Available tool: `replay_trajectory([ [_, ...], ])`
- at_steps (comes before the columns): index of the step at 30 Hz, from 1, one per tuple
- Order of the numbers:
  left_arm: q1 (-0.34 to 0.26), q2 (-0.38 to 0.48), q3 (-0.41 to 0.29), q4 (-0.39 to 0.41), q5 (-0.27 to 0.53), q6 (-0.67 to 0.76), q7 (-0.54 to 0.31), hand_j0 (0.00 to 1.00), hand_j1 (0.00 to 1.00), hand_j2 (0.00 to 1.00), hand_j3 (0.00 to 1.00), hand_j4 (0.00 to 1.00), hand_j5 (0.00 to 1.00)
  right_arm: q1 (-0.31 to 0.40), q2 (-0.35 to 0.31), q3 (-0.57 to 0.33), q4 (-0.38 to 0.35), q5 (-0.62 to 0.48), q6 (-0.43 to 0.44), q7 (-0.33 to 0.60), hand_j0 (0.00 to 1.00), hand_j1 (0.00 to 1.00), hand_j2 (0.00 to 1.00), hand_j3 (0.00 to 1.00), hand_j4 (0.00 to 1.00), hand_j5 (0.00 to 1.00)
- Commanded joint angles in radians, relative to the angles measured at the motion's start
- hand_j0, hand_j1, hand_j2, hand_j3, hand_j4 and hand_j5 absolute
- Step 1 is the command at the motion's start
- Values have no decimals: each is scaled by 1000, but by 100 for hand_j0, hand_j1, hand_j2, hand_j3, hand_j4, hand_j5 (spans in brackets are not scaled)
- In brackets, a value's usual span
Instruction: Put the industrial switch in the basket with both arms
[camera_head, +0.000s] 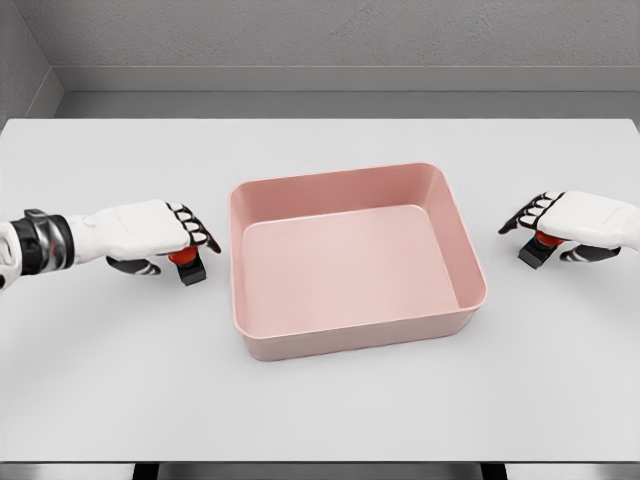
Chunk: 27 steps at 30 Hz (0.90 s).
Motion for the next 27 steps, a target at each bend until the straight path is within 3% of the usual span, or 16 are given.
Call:
replay_trajectory([
  [1, 0, -2, -7, 1, 1, 2, 0, 80, 80, 80, 80, 80, 80, 0, -1, 0, -2, 0, 1, 0, 76, 76, 76, 76, 76, 76],
  [10, 0, -2, -10, -1, -18, 0, 0, 70, 70, 70, 70, 70, 70, 0, -1, 3, -6, 3, 1, 10, 73, 73, 73, 73, 73, 73],
  [27, 2, -2, -12, -2, -19, -10, 0, 50, 50, 50, 50, 50, 50, 2, -3, -3, -9, 13, 1, 13, 48, 48, 48, 48, 48, 48],
])
